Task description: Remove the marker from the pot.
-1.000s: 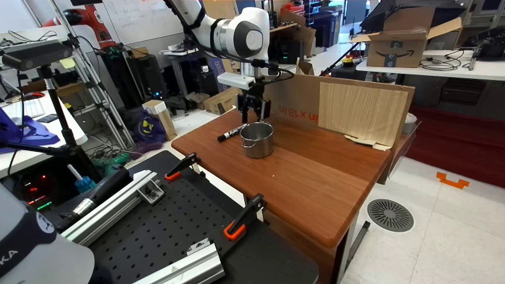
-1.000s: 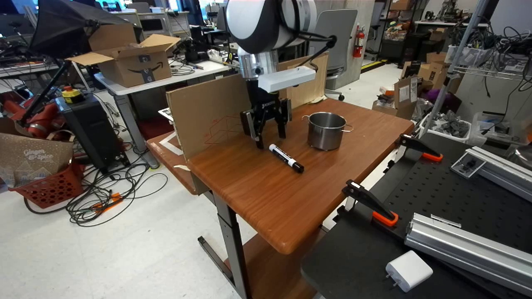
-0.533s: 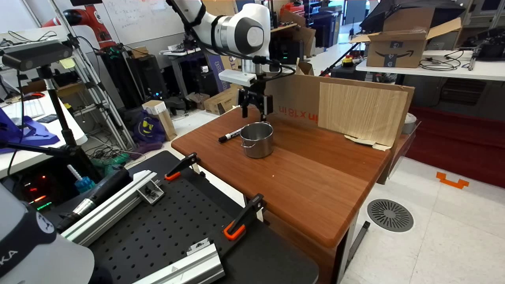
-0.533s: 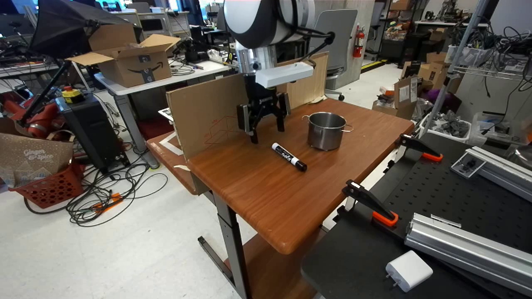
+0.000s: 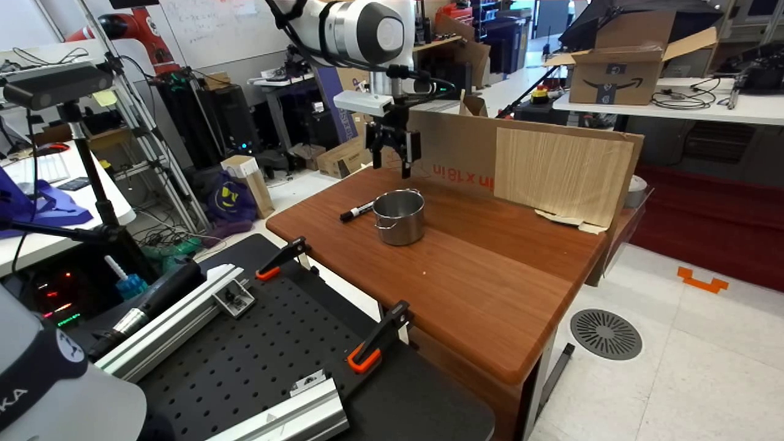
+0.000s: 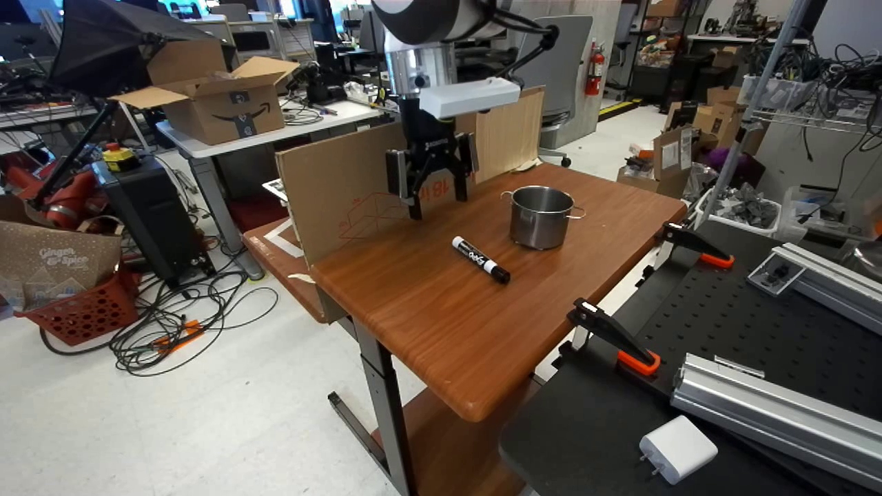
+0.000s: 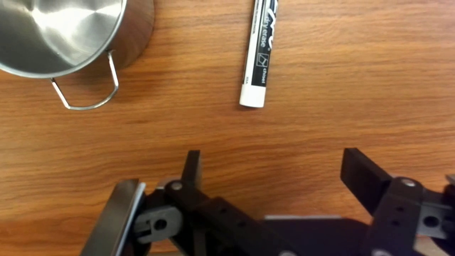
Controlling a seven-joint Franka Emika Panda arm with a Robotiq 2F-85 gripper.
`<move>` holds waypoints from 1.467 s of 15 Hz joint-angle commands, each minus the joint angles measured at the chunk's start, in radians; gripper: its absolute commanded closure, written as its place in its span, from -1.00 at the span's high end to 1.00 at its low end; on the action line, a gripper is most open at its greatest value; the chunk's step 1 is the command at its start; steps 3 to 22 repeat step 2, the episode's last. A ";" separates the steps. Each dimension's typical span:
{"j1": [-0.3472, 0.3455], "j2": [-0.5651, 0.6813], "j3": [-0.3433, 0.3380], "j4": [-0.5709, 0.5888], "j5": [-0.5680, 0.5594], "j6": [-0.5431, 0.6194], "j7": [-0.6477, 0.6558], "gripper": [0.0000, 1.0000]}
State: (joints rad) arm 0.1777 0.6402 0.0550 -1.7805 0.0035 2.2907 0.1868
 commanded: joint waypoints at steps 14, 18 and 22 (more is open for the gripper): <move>0.000 0.003 0.000 0.003 0.000 -0.001 0.000 1.00; 0.000 0.003 0.000 0.003 0.000 -0.001 0.000 1.00; 0.000 0.003 0.000 0.003 0.000 -0.001 0.000 1.00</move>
